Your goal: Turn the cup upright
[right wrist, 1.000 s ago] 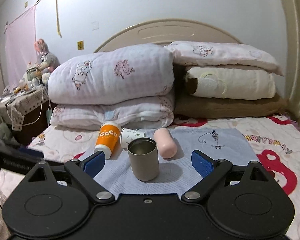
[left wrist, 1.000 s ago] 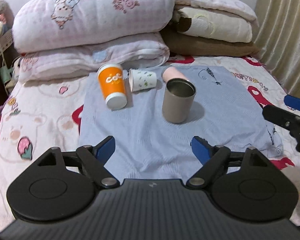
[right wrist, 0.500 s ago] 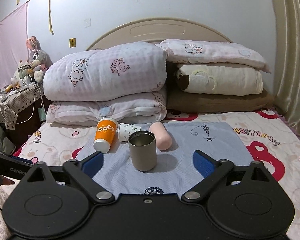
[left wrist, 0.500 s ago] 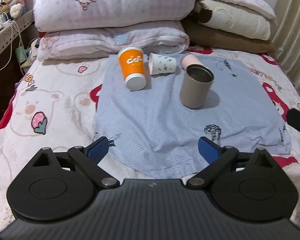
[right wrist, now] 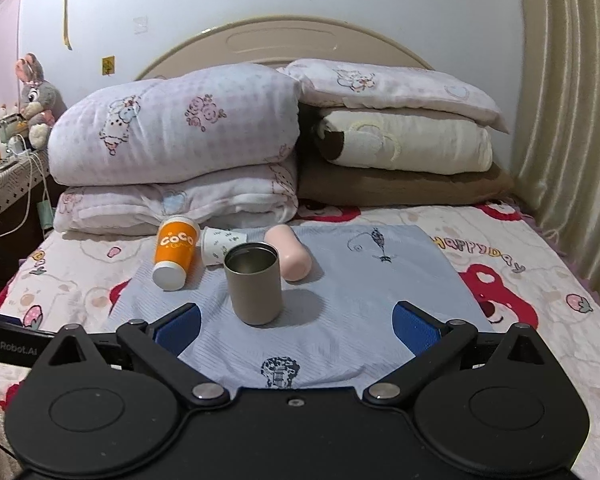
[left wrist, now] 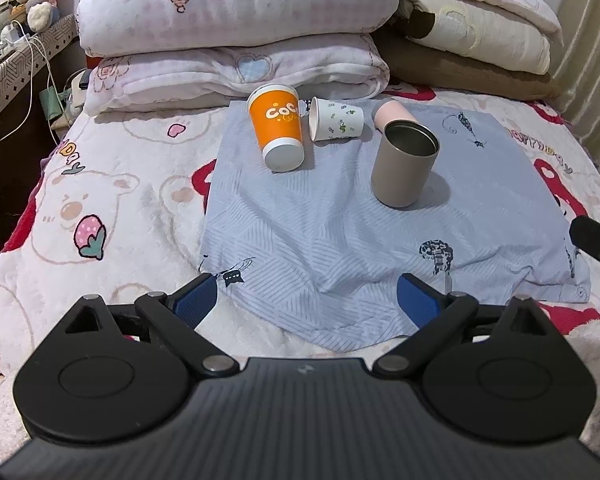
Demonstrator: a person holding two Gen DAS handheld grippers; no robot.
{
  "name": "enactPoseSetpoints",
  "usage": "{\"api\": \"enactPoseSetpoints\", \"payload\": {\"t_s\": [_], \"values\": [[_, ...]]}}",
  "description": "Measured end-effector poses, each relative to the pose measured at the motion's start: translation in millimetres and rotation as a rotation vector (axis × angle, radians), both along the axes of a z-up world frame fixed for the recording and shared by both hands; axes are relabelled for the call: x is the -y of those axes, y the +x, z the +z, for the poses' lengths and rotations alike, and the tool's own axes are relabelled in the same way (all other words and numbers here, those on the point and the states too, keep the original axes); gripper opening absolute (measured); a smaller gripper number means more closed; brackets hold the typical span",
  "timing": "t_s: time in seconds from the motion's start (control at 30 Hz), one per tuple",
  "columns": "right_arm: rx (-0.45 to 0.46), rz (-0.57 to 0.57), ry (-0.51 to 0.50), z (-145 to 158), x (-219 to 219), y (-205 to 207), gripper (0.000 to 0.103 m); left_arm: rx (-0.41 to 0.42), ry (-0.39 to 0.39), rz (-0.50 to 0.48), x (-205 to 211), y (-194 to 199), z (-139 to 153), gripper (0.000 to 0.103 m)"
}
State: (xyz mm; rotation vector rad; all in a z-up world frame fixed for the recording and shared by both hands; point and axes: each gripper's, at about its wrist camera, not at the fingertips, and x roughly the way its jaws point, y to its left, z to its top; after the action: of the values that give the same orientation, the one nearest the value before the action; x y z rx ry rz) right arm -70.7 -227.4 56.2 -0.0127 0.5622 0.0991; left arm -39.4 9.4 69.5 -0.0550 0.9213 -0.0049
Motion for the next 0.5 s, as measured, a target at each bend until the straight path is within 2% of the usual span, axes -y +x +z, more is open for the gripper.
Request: {"api": "enactPoseSetpoints", "payload": {"t_s": [0.17,0.5], "values": [[-0.023,-0.034,-0.026,-2.2,-3.2,3.0,0.103,-0.002,0.006,0.001,-0.3,-0.6,0.0,0.098],[-0.032,-0.028,-0.035,-2.7,-7.7,2.2,0.103,0.014,0.018,0.012,-2.9,-1.3,-0.2,0.098]]}}
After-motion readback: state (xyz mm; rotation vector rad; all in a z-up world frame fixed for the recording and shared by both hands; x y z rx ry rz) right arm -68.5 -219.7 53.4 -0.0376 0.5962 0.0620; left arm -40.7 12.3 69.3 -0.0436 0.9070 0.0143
